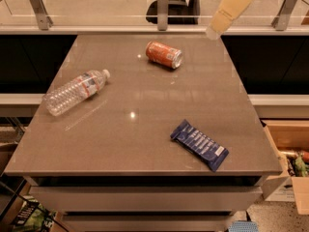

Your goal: Pick coke can

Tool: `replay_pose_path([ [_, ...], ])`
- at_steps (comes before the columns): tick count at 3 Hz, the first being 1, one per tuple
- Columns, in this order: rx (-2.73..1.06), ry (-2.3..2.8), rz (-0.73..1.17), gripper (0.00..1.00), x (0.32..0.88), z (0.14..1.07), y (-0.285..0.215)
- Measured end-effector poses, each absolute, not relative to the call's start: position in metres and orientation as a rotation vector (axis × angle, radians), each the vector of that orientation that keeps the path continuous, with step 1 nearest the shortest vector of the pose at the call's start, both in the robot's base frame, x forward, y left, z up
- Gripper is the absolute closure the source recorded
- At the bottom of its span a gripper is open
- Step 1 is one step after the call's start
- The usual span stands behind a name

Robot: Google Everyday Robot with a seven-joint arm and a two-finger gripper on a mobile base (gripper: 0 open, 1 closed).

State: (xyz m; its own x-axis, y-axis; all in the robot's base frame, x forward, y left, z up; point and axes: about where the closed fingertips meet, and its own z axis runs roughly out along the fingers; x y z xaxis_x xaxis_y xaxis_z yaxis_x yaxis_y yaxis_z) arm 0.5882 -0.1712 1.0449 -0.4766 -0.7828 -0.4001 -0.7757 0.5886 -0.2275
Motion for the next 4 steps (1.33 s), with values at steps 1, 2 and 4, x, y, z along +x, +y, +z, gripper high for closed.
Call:
replay_pose_path([
  [1, -1.281, 2.383, -0.027, 0.0, 0.591, 1.026, -0.154],
  [2, -1.319, 2.411, -0.027, 0.0, 0.603, 1.003, -0.136],
  [4, -1.419, 2.442, 0.01, 0.0, 0.639, 0.954, -0.097],
])
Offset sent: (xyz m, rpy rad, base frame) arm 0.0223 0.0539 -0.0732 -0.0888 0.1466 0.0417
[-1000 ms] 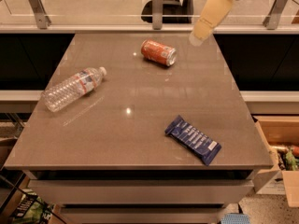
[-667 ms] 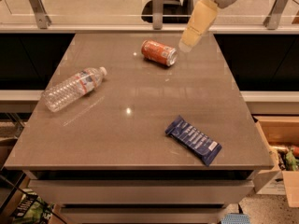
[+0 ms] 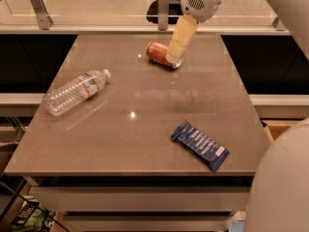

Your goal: Pick coke can

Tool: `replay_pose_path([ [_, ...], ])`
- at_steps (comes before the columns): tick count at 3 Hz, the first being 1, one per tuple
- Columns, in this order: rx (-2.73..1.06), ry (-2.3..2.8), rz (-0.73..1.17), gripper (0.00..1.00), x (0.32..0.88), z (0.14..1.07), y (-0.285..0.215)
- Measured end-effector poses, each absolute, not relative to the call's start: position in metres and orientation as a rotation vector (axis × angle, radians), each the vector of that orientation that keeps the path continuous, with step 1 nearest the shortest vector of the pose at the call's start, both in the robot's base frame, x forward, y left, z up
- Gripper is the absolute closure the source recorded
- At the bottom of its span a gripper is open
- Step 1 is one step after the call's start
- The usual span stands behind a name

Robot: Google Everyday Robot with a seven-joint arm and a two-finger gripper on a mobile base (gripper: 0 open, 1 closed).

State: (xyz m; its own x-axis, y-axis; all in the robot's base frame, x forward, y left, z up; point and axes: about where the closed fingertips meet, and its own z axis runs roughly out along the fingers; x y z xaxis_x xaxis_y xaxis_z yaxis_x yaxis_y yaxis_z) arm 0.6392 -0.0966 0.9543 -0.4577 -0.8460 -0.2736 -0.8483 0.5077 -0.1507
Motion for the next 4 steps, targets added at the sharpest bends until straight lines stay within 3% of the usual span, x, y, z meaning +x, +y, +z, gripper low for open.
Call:
replay_pose_path([
  [4, -1.494, 2.586, 0.015, 0.0, 0.695, 0.881, -0.059],
])
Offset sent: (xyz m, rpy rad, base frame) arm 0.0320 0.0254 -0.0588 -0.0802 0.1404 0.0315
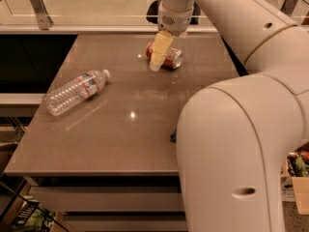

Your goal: Pick coke can

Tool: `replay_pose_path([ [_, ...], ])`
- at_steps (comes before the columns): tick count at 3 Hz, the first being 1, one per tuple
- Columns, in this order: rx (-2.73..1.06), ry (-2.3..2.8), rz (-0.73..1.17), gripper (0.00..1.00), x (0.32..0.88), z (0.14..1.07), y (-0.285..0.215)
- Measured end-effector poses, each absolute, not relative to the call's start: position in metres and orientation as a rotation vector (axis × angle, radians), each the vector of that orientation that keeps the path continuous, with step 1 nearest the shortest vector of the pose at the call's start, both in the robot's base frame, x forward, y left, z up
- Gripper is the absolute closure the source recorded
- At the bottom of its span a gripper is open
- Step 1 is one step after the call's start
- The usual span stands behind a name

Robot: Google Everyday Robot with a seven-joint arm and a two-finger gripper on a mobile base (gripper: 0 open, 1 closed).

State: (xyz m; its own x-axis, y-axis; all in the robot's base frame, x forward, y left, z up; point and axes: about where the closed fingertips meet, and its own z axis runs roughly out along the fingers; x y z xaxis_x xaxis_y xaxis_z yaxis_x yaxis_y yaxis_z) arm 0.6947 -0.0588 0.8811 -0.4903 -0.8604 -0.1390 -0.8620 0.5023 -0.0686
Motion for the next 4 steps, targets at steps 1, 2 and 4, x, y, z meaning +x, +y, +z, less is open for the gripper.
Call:
replay_pose_path([
  [1, -1.485, 2.609, 0.018, 0.0, 0.709, 0.87, -0.052],
  [2, -1.472, 2.616, 0.049, 0.0, 0.719, 0.861, -0.047],
  [4, -1.448, 2.57, 0.045, 0.41, 0.735, 0.856, -0.039],
])
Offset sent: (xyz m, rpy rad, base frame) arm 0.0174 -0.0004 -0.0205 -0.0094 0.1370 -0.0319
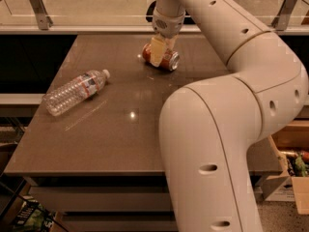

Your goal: Pick coke can

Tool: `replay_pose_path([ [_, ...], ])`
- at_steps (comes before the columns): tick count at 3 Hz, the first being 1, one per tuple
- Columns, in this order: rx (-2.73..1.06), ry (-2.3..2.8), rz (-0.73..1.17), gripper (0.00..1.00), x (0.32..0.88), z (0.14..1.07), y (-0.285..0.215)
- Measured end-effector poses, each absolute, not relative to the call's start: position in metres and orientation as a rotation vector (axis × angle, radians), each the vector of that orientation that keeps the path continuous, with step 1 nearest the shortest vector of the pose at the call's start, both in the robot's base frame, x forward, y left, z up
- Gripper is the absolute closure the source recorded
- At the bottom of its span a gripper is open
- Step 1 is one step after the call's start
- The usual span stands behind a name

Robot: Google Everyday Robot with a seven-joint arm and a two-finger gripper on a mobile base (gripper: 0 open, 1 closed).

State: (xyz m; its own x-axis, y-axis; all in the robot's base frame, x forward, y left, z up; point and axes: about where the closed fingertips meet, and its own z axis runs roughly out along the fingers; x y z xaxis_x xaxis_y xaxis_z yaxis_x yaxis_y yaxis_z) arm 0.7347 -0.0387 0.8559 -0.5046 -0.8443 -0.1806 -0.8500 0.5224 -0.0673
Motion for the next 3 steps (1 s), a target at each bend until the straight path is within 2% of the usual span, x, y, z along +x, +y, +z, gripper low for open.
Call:
replay_pose_path([
  [2, -1.437, 2.548, 0.043, 0.85, 0.7435, 0.8504, -0.0332],
  [3, -1.436, 2.545, 0.043, 1.0, 0.7449, 0.8506, -0.0322],
])
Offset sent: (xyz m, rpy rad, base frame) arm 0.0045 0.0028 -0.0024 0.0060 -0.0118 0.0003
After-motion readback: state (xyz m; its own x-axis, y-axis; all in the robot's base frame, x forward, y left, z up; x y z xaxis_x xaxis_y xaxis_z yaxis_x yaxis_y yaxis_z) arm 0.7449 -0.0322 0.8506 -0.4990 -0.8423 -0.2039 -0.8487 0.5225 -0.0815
